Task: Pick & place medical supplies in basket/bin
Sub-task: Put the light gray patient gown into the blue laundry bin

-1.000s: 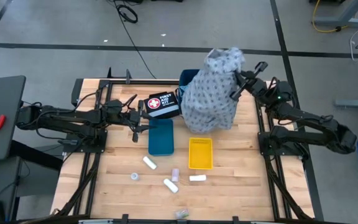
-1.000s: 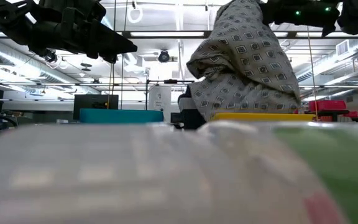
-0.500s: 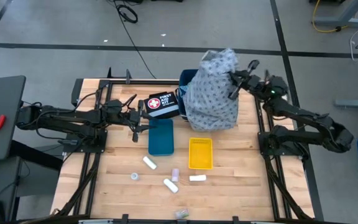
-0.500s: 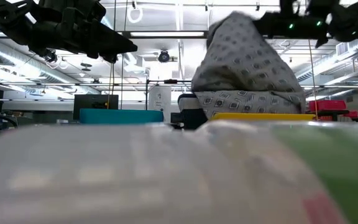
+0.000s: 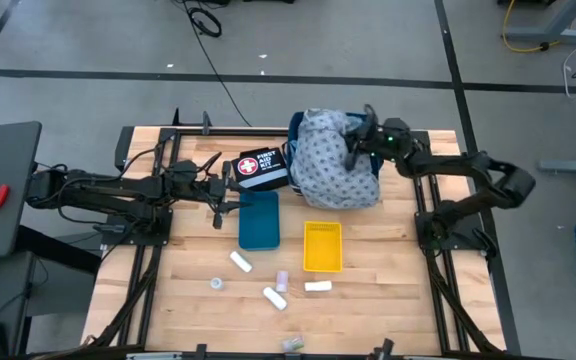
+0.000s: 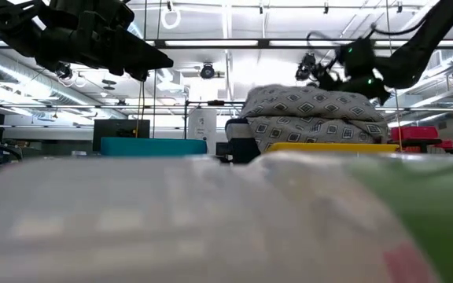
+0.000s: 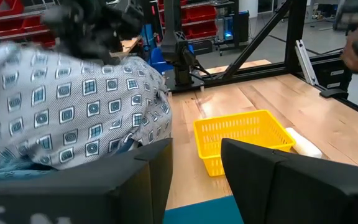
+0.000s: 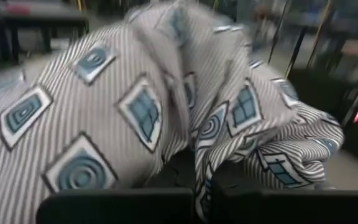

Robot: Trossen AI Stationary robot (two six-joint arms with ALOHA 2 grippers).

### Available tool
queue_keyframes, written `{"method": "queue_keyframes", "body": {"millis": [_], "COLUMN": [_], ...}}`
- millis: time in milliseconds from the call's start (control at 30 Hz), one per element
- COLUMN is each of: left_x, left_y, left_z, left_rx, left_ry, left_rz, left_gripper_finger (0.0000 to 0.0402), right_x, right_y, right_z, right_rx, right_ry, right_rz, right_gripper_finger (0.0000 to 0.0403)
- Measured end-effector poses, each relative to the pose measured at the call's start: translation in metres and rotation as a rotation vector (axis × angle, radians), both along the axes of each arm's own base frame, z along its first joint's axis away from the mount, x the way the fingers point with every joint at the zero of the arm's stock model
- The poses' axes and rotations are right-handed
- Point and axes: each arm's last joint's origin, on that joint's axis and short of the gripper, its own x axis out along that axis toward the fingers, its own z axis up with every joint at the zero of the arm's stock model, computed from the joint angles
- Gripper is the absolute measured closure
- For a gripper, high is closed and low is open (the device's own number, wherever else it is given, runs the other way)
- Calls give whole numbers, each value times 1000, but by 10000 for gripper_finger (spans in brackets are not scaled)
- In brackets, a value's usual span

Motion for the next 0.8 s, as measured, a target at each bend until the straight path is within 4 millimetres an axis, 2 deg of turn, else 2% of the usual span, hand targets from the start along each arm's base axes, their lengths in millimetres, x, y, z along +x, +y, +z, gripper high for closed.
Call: {"method": "queue_keyframes", "body": {"millis": [100,233,400,600,800], "left_x": [0,0,0,0,0], "left_y": [0,0,0,0,0], "left_z": [0,0,0,-1,-1], "left_rx": [0,1,1,0,0], "left_ry": [0,0,0,7,7], "left_rz": [0,8,7,8,7], "left_gripper_finger": [259,259,259,259,259], "right_x": [4,12,19,25,24], "right_y": [1,2,4,9,11], "right_z": [-19,-33,-33,-14,1], "right_rx": [95,206,132,23,-48], "right_ry": [83,219,303,197,153], "right_rz": [11,-14,-93,-76,-132], "right_gripper_finger": [403,403,388,324,231]}}
